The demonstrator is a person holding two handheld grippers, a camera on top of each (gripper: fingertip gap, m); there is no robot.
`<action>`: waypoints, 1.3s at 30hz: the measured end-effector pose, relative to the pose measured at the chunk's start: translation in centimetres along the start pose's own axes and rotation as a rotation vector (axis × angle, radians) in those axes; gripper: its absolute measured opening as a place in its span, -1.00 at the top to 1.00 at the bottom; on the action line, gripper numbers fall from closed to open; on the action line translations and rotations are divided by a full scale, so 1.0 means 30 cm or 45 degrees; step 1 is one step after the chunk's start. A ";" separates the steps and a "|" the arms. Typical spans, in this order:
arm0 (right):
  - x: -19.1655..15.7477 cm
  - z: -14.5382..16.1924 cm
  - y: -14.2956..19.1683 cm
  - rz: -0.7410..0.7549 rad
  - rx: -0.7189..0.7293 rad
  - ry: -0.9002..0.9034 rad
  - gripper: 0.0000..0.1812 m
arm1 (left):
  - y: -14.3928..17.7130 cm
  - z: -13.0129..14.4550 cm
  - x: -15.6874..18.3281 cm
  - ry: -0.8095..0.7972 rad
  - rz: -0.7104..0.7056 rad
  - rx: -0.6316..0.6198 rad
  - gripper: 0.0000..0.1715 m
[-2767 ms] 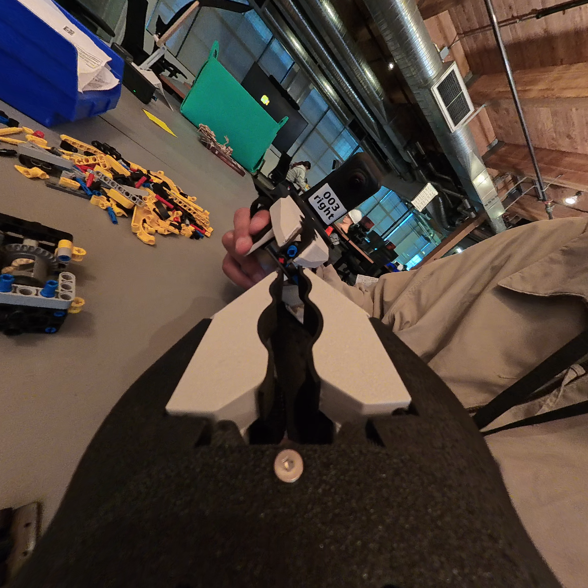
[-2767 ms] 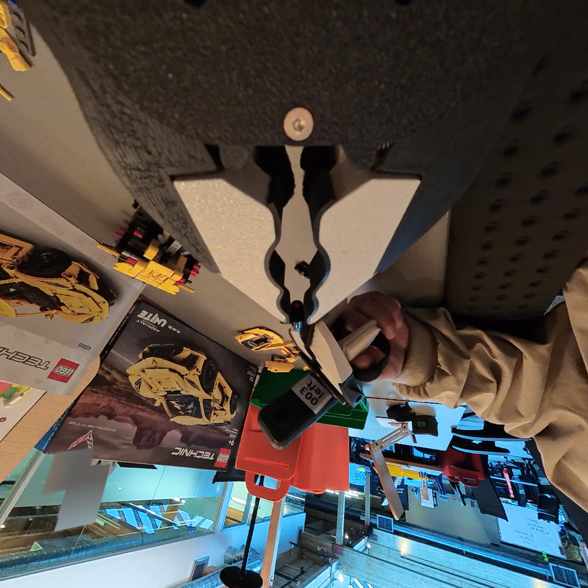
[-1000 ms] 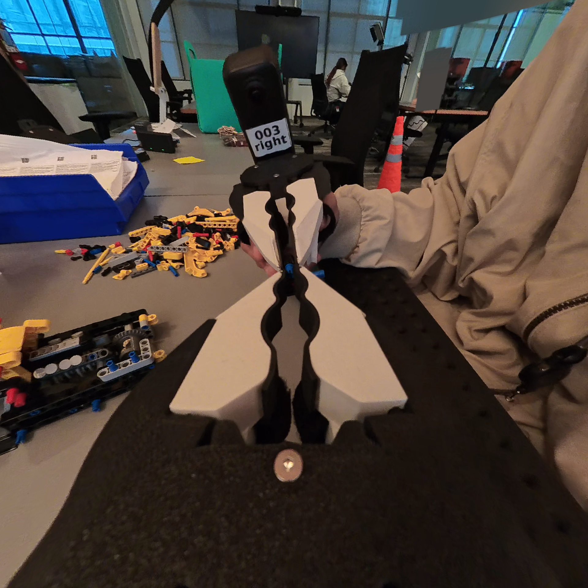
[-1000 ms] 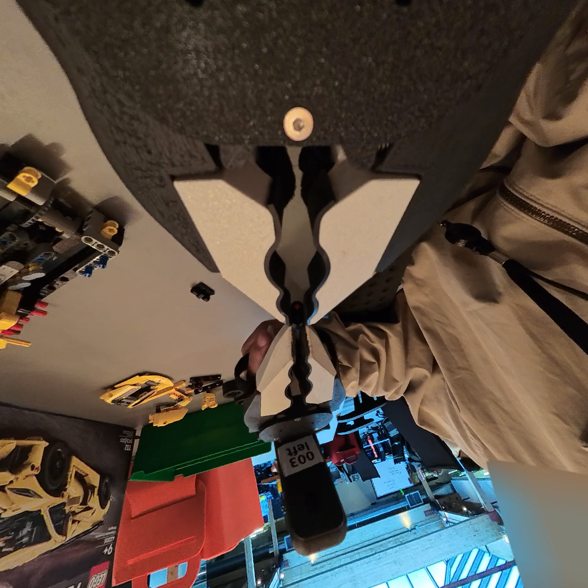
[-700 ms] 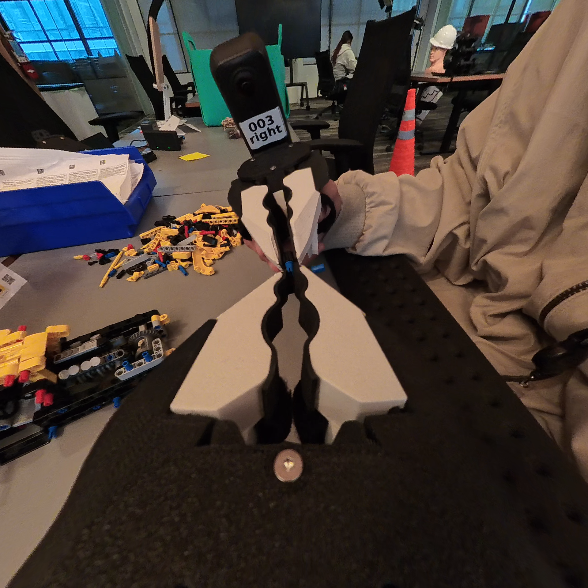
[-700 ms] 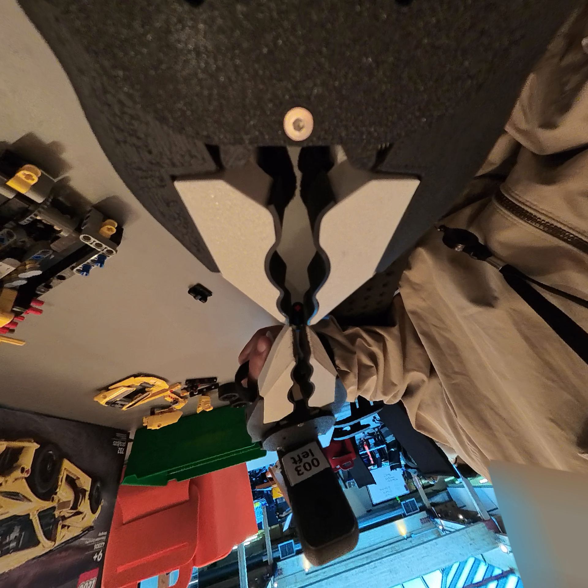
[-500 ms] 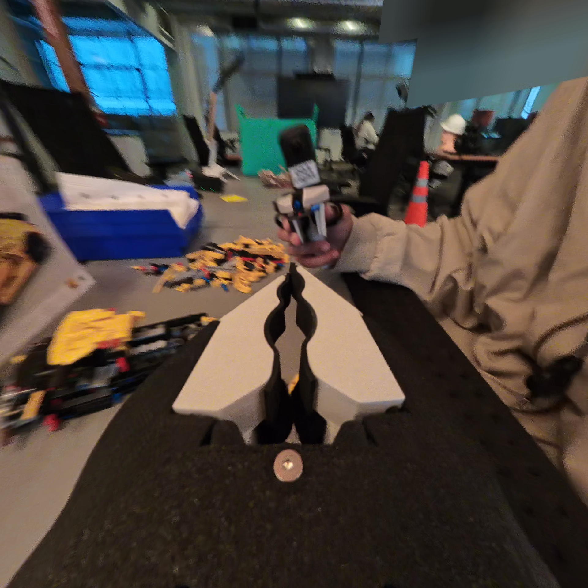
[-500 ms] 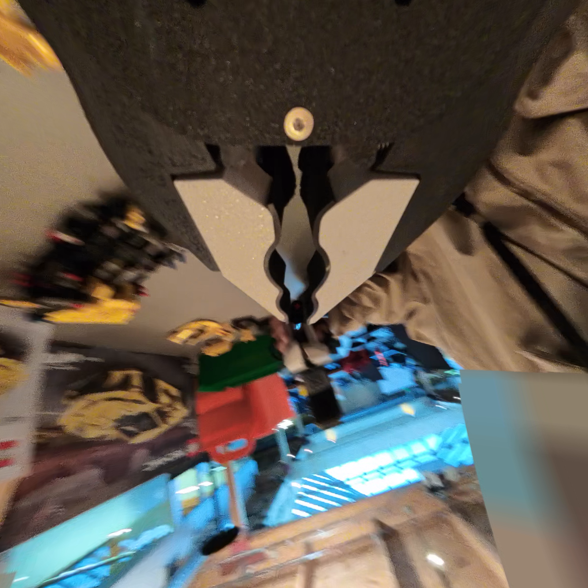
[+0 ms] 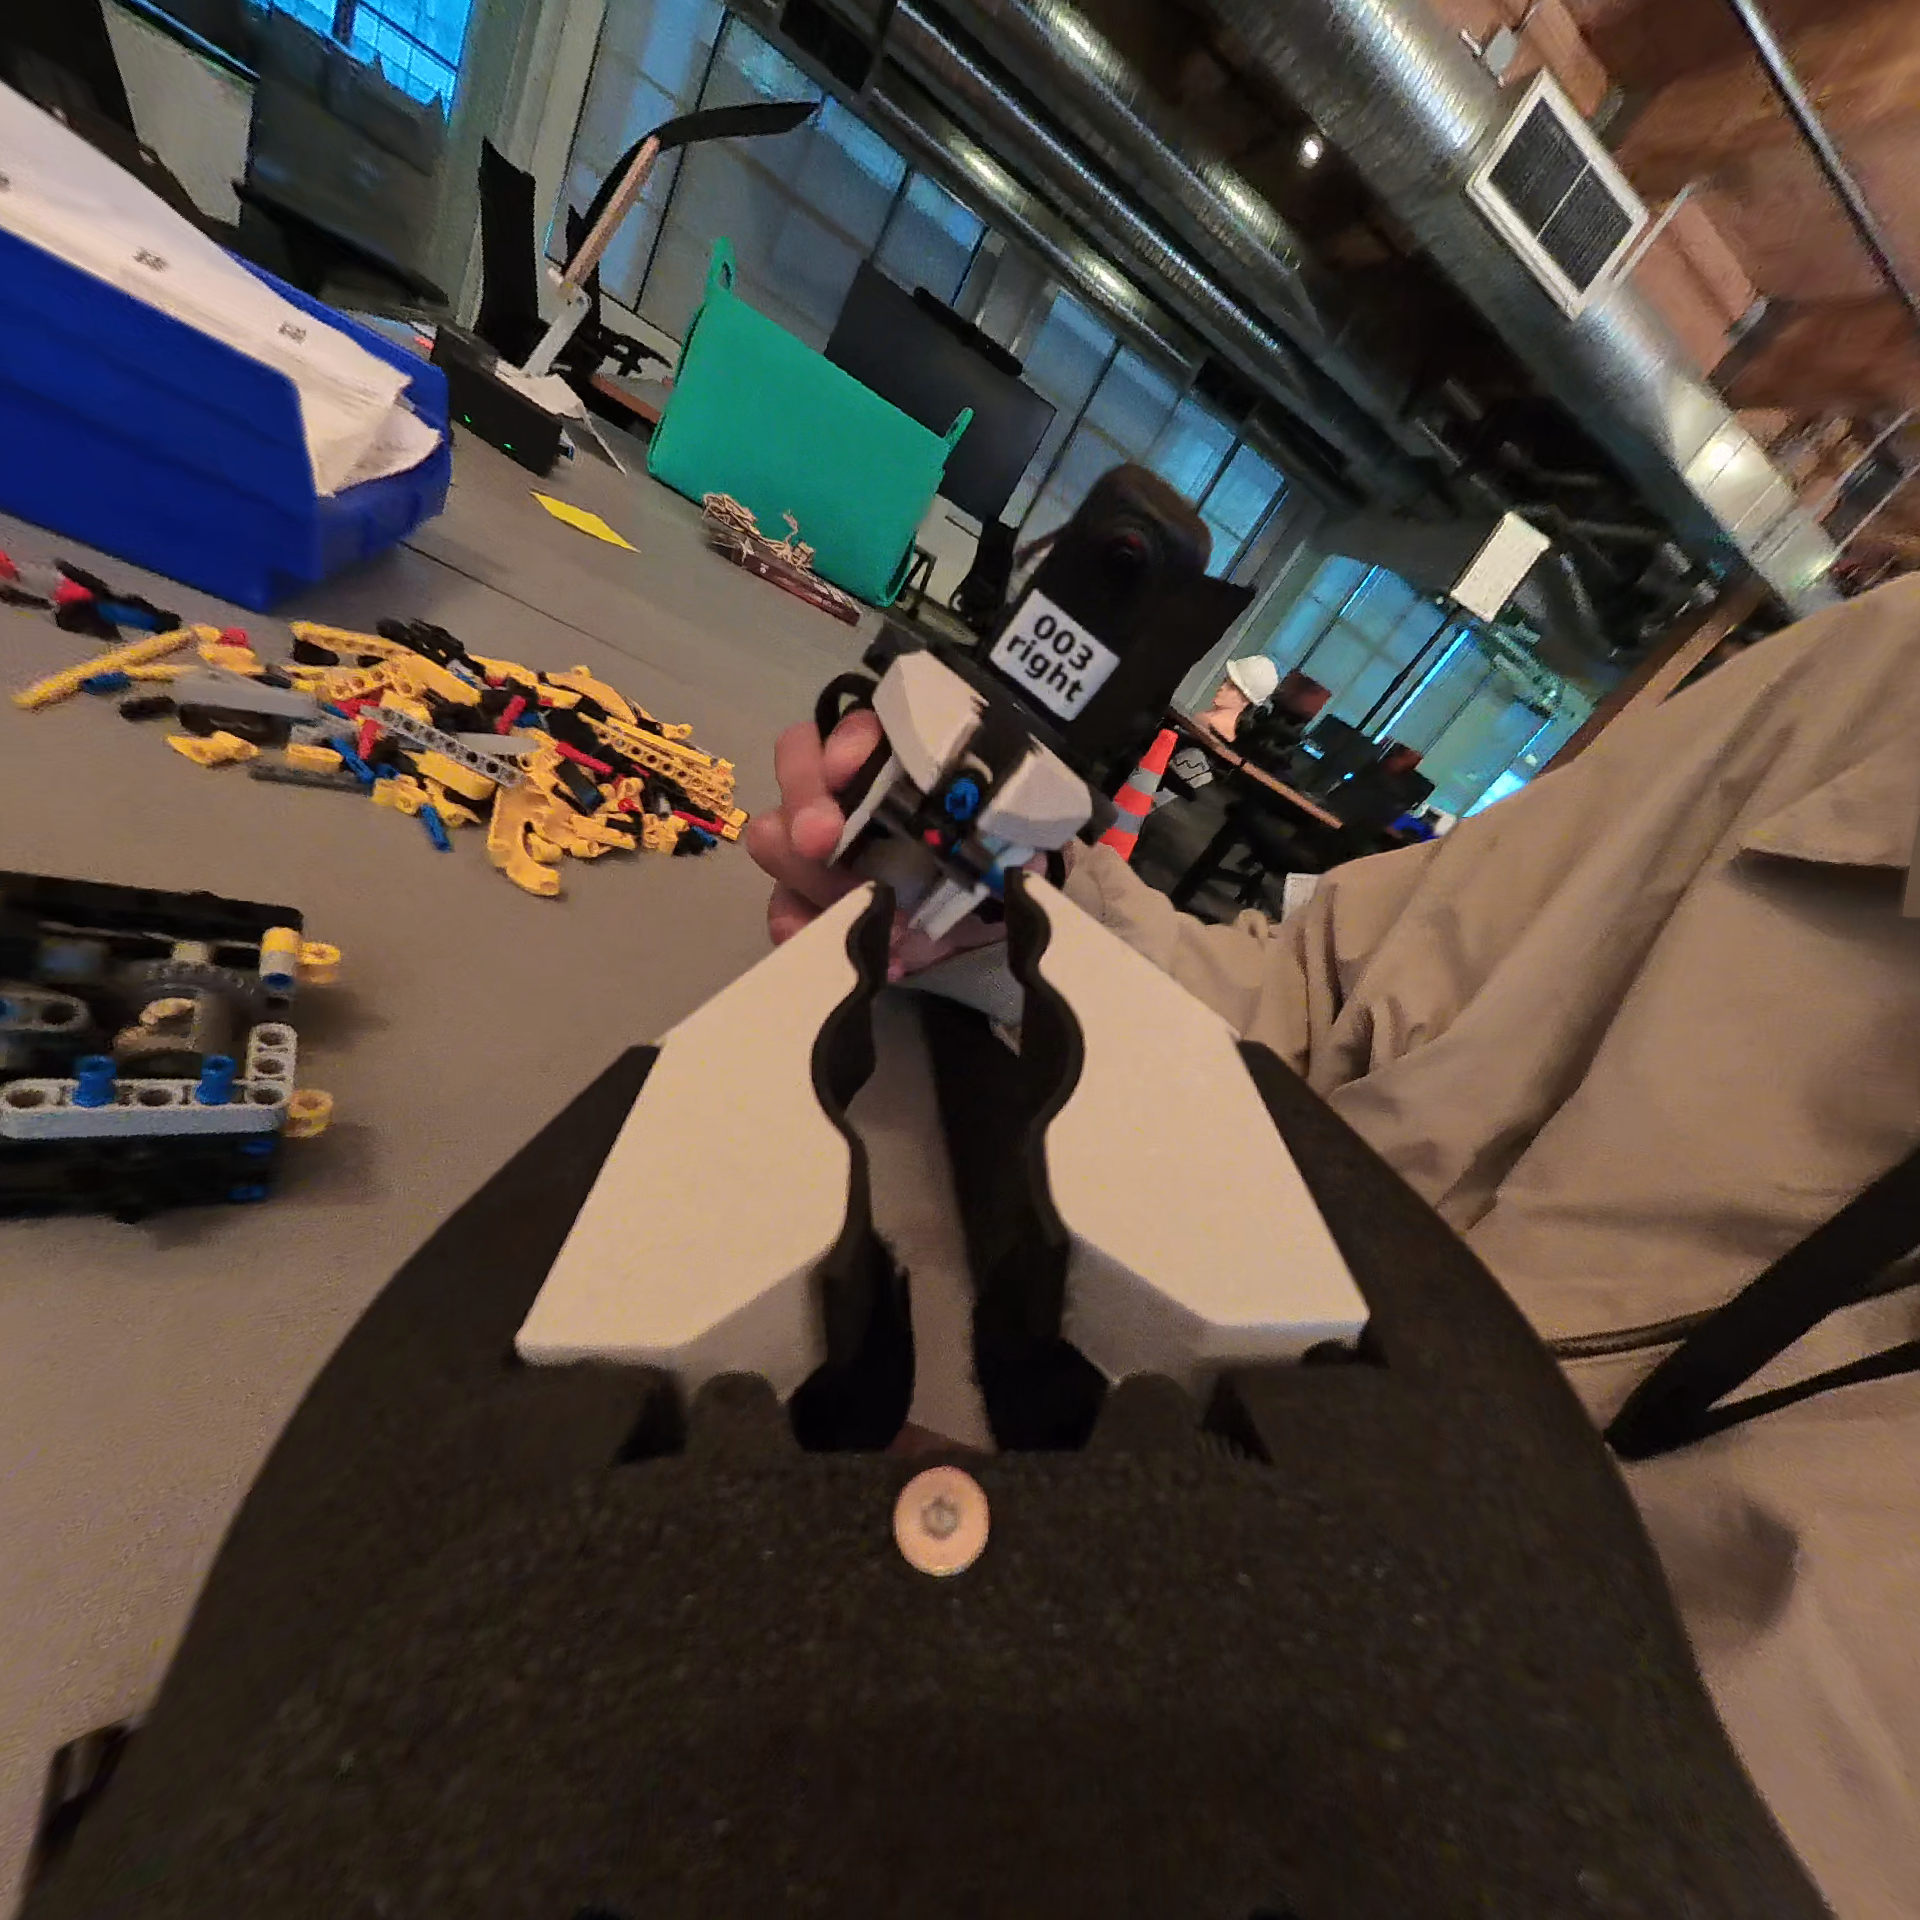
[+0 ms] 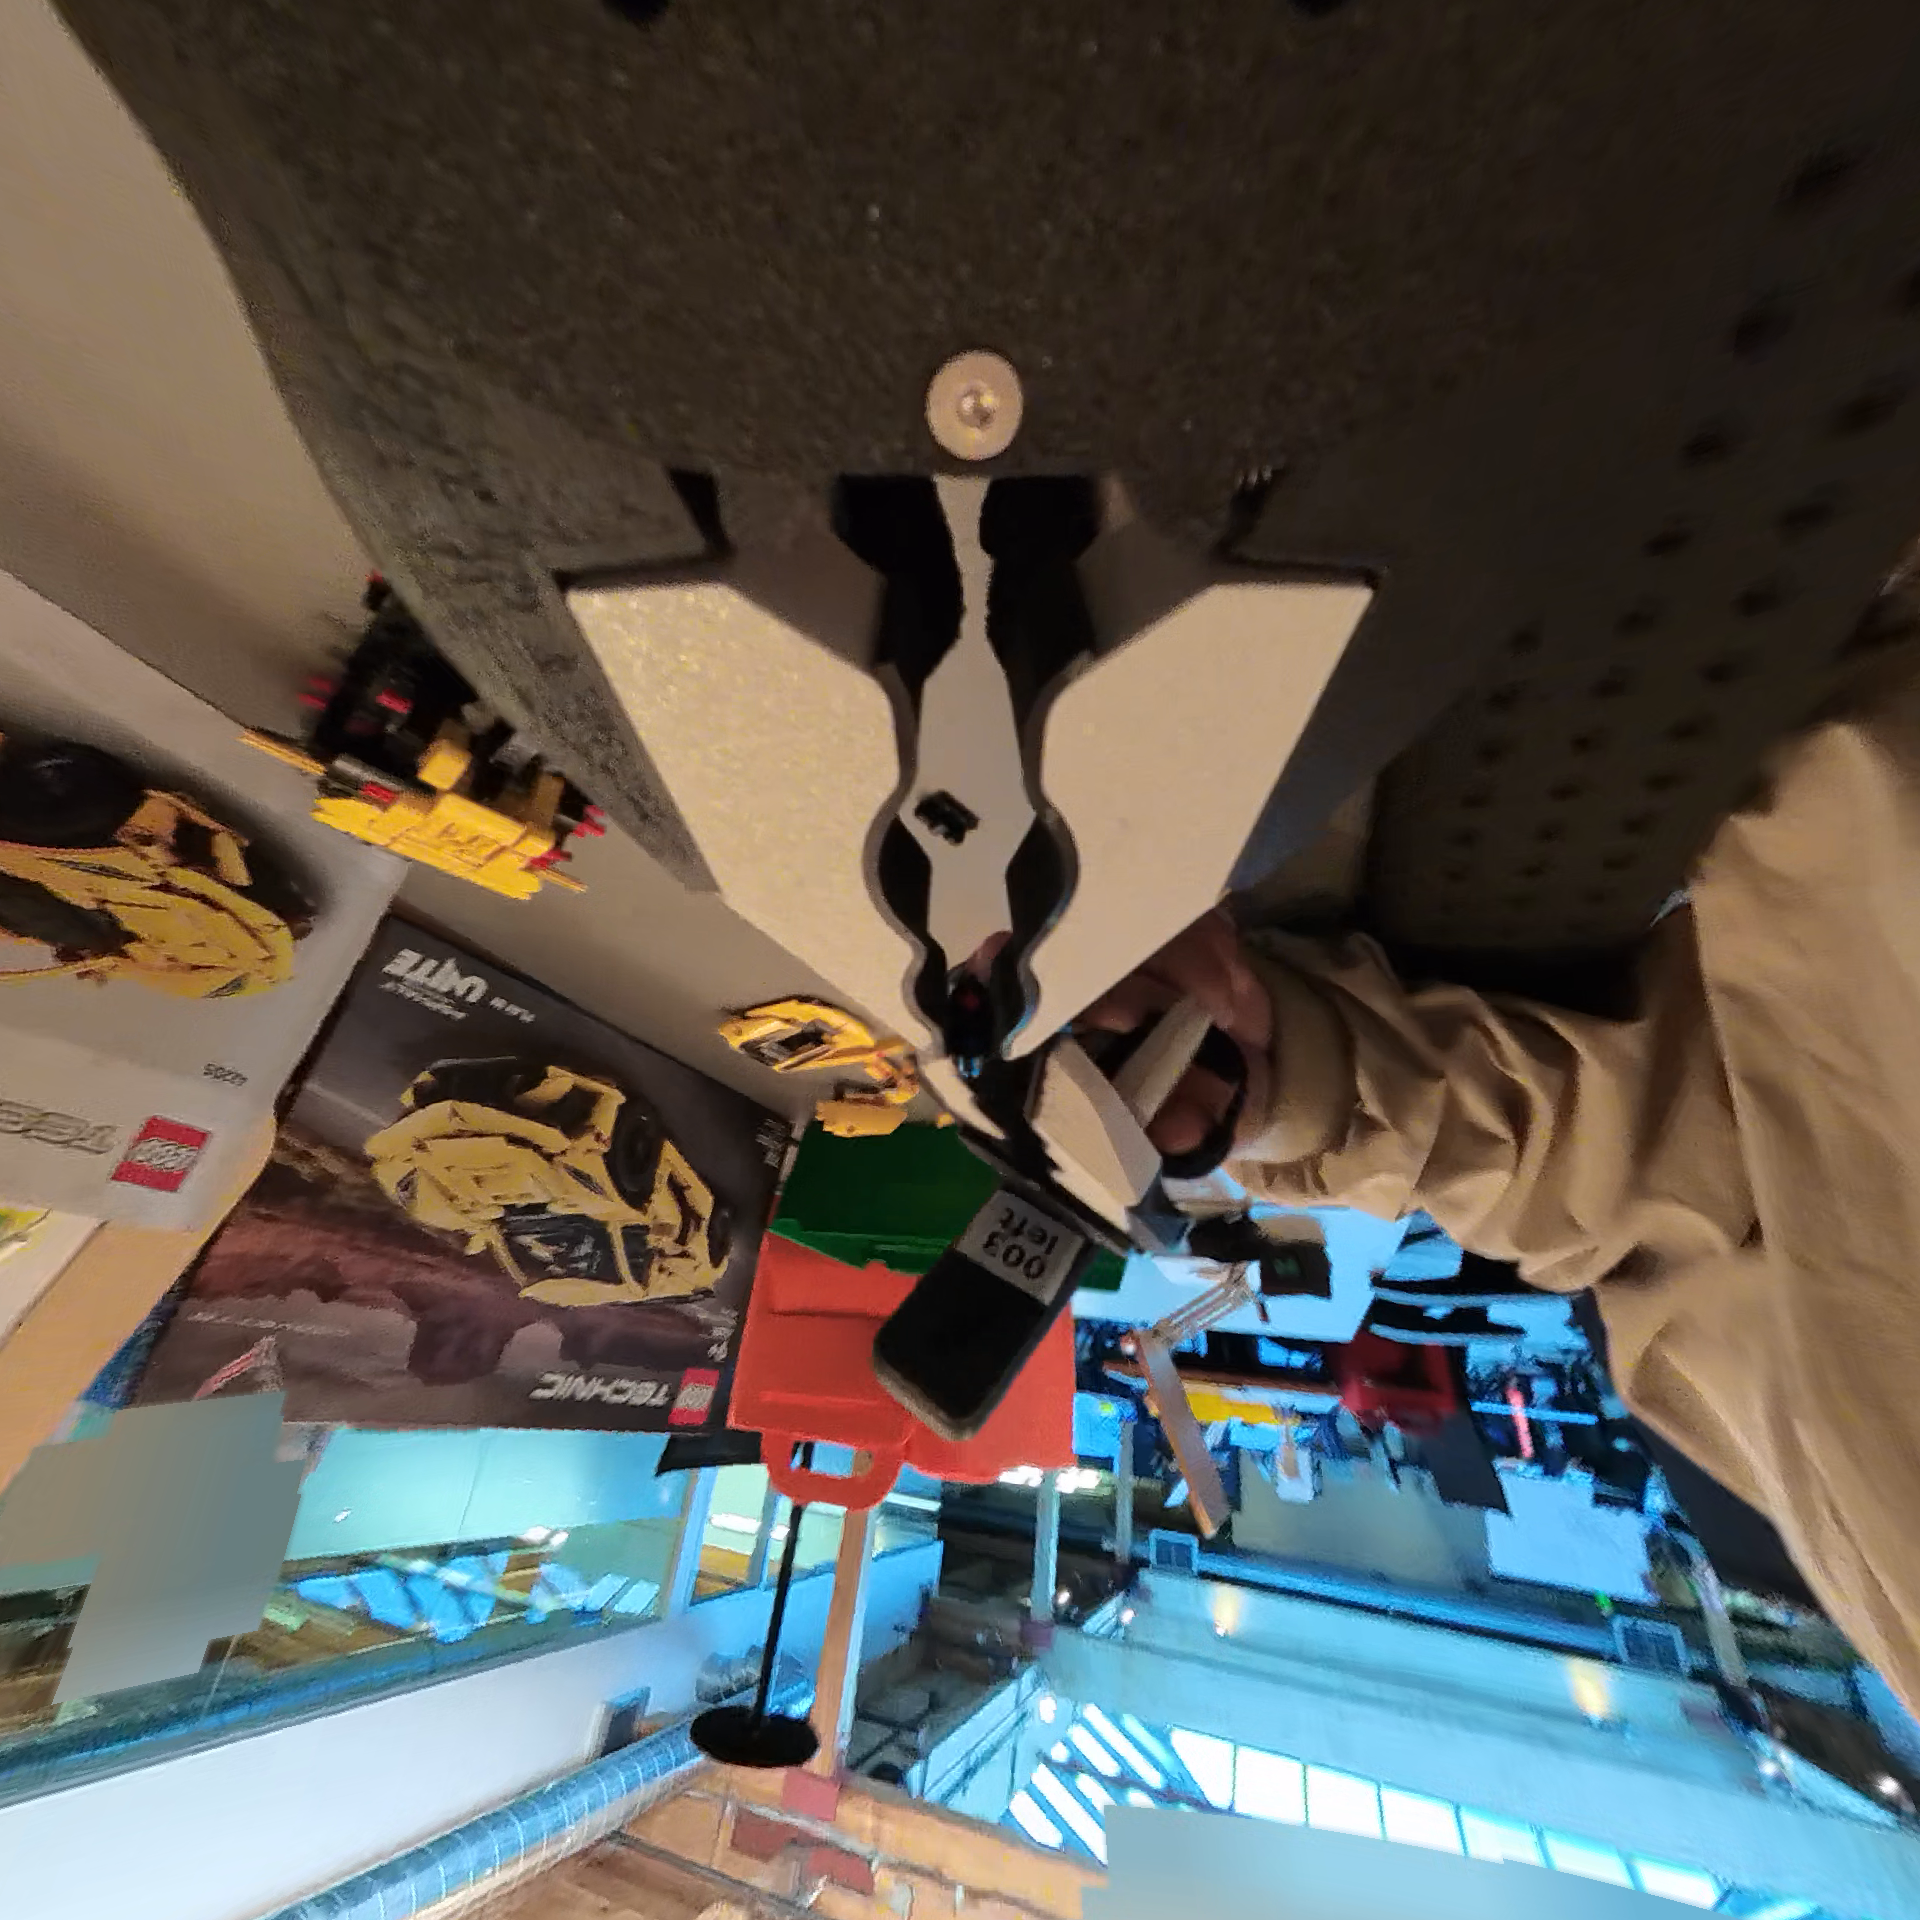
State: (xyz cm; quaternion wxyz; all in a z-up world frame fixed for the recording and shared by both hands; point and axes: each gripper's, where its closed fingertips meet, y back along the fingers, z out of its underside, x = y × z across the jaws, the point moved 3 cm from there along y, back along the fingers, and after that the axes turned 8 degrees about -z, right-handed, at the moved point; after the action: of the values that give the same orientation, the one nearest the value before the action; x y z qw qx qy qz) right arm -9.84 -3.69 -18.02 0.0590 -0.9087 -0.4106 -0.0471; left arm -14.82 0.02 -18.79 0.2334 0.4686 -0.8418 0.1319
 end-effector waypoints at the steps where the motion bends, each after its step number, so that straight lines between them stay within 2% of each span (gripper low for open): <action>1: -0.009 0.010 -0.010 -0.021 -0.024 -0.009 0.93 | -0.002 0.003 0.000 0.023 0.013 -0.001 0.77; 4: -0.015 0.015 -0.017 -0.018 -0.038 0.033 0.93 | 0.001 0.006 0.001 0.029 0.024 -0.013 0.83; 10: -0.031 -0.007 -0.002 -0.146 0.048 -0.115 0.94 | 0.024 -0.012 0.024 0.102 0.146 0.018 0.89; 15: -0.069 0.004 -0.012 -0.267 0.028 -0.170 0.94 | 0.019 0.028 0.038 0.099 0.200 -0.076 0.89; 18: -0.074 0.006 -0.014 -0.276 0.026 -0.163 0.93 | 0.021 0.033 0.039 0.124 0.216 -0.105 0.92; 21: -0.024 0.020 -0.017 -0.132 -0.010 -0.197 0.89 | 0.019 0.015 -0.011 0.090 0.080 -0.040 0.97; 23: 0.044 0.051 -0.018 0.038 -0.075 -0.326 0.87 | 0.031 -0.023 -0.061 0.040 -0.074 0.071 0.99; 25: 0.098 0.071 -0.021 0.169 -0.051 -0.517 0.71 | 0.056 -0.071 -0.098 -0.017 -0.214 0.217 1.00; 27: 0.094 0.075 -0.055 0.102 0.065 -0.767 0.63 | 0.071 -0.087 -0.103 -0.086 -0.269 0.263 0.99; 29: 0.086 0.092 -0.086 0.039 0.055 -0.872 0.65 | 0.066 -0.074 -0.095 -0.101 -0.257 0.219 0.99; 32: 0.074 0.105 -0.089 0.027 -0.031 -0.788 0.73 | 0.059 -0.055 -0.098 -0.145 -0.276 0.164 0.99; 35: 0.058 0.116 -0.093 0.032 -0.101 -0.707 0.95 | 0.051 -0.042 -0.098 -0.168 -0.285 0.125 0.99; 39: 0.060 0.120 -0.091 0.071 -0.137 -0.632 0.97 | 0.052 -0.038 -0.095 -0.248 -0.321 0.095 1.00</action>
State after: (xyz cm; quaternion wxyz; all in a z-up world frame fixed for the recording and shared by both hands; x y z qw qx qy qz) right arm -10.57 -0.02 -21.16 -0.0906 -0.9052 -0.3843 0.1572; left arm -14.57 3.42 -19.29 0.1476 0.5893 -0.7895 0.0868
